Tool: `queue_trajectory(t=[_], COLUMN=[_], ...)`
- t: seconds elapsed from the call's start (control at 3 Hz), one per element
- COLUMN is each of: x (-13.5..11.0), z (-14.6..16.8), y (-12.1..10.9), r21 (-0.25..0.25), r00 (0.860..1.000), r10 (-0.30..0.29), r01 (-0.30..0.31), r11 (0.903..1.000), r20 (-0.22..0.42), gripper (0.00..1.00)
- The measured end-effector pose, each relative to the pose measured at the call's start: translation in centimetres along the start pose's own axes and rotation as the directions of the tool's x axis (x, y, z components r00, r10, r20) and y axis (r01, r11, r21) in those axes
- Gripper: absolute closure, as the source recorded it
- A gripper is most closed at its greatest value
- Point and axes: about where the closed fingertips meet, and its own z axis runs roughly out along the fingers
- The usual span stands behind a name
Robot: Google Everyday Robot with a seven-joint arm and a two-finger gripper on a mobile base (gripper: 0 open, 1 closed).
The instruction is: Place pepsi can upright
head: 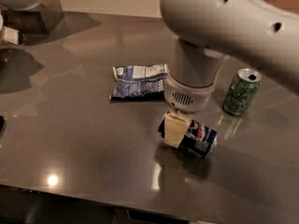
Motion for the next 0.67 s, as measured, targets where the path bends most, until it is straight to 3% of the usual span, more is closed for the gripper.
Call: queue_trajectory(t=[0.33,0.67], x=[-0.5,-0.6], z=[-3.5,-5.7], y=[-1.4,-1.7], r21=[-0.017,-0.038], r00=[0.986,0.931], r10=[0.009,-0.005], r01=[-0.006,0.020], r11=[0.9998,0.9991], r20=[0.167,0.366], gripper=[1.00,1.00])
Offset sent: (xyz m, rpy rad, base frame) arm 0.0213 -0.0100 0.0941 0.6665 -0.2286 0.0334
